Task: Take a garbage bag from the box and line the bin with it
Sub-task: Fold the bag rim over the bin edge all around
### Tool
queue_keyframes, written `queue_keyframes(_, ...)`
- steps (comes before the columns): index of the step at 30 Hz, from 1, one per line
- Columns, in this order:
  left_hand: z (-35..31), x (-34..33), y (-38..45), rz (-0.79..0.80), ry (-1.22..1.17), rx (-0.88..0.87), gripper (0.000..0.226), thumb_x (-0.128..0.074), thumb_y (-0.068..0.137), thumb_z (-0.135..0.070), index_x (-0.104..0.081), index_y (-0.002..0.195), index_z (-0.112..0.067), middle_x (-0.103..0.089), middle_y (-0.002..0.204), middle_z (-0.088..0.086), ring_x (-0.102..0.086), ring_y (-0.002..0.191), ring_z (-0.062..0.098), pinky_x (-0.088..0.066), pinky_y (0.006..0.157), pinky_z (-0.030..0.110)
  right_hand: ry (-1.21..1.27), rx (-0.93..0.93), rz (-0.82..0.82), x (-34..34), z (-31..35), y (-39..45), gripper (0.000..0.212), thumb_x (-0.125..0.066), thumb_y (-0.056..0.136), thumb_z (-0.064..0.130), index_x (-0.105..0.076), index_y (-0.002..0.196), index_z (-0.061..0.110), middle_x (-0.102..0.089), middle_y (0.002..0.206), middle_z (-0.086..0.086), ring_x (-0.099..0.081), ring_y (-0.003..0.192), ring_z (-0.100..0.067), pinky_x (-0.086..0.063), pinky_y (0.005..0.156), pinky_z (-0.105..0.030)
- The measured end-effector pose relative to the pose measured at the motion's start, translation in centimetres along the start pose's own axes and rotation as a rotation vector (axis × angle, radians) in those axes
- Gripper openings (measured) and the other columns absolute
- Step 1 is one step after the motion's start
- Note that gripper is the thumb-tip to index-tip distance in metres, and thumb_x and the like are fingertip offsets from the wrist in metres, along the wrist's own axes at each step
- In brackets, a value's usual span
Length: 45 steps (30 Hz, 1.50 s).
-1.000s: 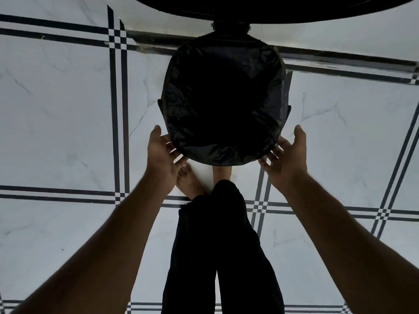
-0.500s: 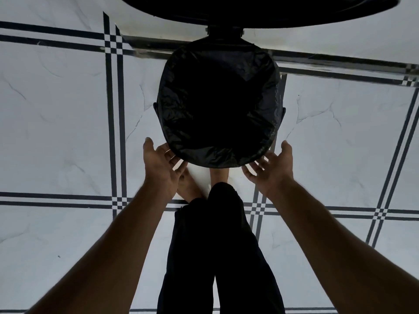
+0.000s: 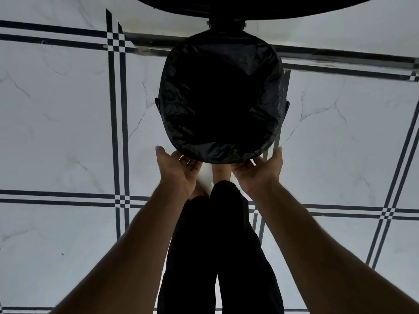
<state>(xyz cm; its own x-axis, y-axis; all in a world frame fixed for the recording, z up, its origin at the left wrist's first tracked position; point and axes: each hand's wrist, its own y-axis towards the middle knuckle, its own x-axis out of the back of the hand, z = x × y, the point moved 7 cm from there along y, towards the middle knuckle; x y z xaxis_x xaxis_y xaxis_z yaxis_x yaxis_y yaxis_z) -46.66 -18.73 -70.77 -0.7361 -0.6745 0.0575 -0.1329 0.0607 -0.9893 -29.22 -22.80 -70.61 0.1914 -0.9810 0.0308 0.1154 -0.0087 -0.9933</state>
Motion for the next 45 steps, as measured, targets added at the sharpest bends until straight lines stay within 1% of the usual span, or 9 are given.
queue_keyframes(4, -0.7, -0.4, 0.3, 0.009, 0.183, -0.063, 0.060, -0.020, 0.105, -0.053, -0.060, 0.103, -0.008, -0.066, 0.108, 0.011, -0.064, 0.099, 0.025, -0.054, 0.086, 0.039, -0.066, 0.036, 0.030, -0.3, 0.6, 0.6, 0.076, -0.034, 0.094, 0.071, -0.058, 0.125, 0.007, -0.065, 0.121, -0.016, -0.066, 0.108, -0.030, -0.057, 0.092, -0.042)
queue_keyframes(12, -7.2, -1.3, -4.3, -0.241, 0.528, -0.391, 0.059, -0.037, 0.087, -0.042, -0.049, 0.137, -0.012, -0.059, 0.132, 0.005, -0.057, 0.120, 0.026, -0.044, 0.104, 0.038, -0.867, 0.539, -0.096, -1.9, 8.2, -4.0, 0.029, -0.033, 0.101, 0.038, -0.051, 0.117, 0.023, -0.057, 0.104, 0.000, -0.056, 0.099, -0.020, -0.045, 0.082, -0.034)
queue_keyframes(15, -10.6, -4.5, -10.1, -0.146, 0.481, -0.695, 0.050, -0.035, 0.090, -0.045, -0.049, 0.130, -0.019, -0.055, 0.117, -0.002, -0.057, 0.118, 0.029, -0.045, 0.094, 0.032, -0.810, 0.620, 0.010, -5.5, 11.5, -9.2, 0.026, -0.031, 0.101, 0.029, -0.047, 0.122, 0.025, -0.051, 0.094, 0.004, -0.054, 0.088, -0.017, -0.047, 0.076, -0.031)
queue_keyframes(19, -15.0, -8.8, -18.3, -0.002, 0.468, -1.119, 0.057, -0.028, 0.093, -0.057, -0.049, 0.135, -0.025, -0.055, 0.139, 0.004, -0.049, 0.133, 0.025, -0.042, 0.112, 0.046, -0.725, 0.794, 0.247, -11.6, 15.0, -17.8, 0.038, -0.031, 0.098, 0.021, -0.046, 0.130, 0.034, -0.053, 0.112, 0.005, -0.058, 0.096, -0.017, -0.049, 0.076, -0.028)
queue_keyframes(25, -15.0, -11.7, -23.0, 0.081, 0.702, -1.363, 0.042, -0.035, 0.099, -0.038, -0.069, 0.105, -0.015, -0.056, 0.106, -0.006, -0.054, 0.109, 0.007, -0.047, 0.096, 0.021, -0.773, 0.993, 0.232, -12.5, 15.0, -21.2, 0.015, -0.047, 0.091, 0.030, -0.061, 0.090, 0.027, -0.062, 0.086, 0.011, -0.060, 0.083, -0.012, -0.055, 0.086, -0.042)
queue_keyframes(30, -11.1, -7.2, -20.8, 0.055, 0.929, -1.300, 0.019, -0.053, 0.094, -0.015, -0.063, 0.109, -0.010, -0.058, 0.112, 0.006, -0.057, 0.100, 0.009, -0.047, 0.084, 0.012, -0.870, 0.918, 0.069, -6.4, 11.4, -18.7, 0.021, -0.053, 0.090, 0.021, -0.068, 0.104, 0.020, -0.068, 0.098, 0.008, -0.066, 0.090, -0.009, -0.058, 0.082, -0.032)
queue_keyframes(37, -5.0, -2.4, -13.4, 0.120, 1.297, -1.048, 0.058, -0.061, 0.095, -0.017, -0.036, 0.147, -0.018, -0.034, 0.157, 0.001, -0.047, 0.131, 0.015, -0.042, 0.093, 0.025, -1.116, 0.790, -0.057, -1.7, 7.3, -10.7, 0.035, -0.050, 0.089, 0.024, -0.066, 0.120, 0.022, -0.069, 0.115, 0.003, -0.064, 0.106, -0.017, -0.053, 0.094, -0.032)
queue_keyframes(43, -3.0, -2.0, -7.4, 0.153, 1.417, -0.816, 0.067, -0.062, 0.096, -0.029, -0.026, 0.153, -0.019, -0.032, 0.159, 0.000, -0.045, 0.137, 0.022, -0.036, 0.096, 0.026, -1.347, 0.791, -0.028, -2.3, 5.7, -6.7, 0.014, -0.051, 0.091, 0.026, -0.057, 0.091, 0.014, -0.061, 0.106, -0.001, -0.056, 0.093, -0.019, -0.039, 0.066, -0.018)
queue_keyframes(45, -3.7, -2.0, -7.2, 0.118, 1.428, -0.846, 0.061, -0.060, 0.097, -0.027, -0.032, 0.150, -0.018, -0.039, 0.155, 0.002, -0.049, 0.133, 0.024, -0.040, 0.099, 0.030, -1.427, 0.839, -0.014, -2.4, 5.4, -6.4, 0.018, -0.050, 0.090, 0.025, -0.057, 0.096, 0.010, -0.058, 0.113, -0.002, -0.056, 0.100, -0.022, -0.043, 0.075, -0.026)
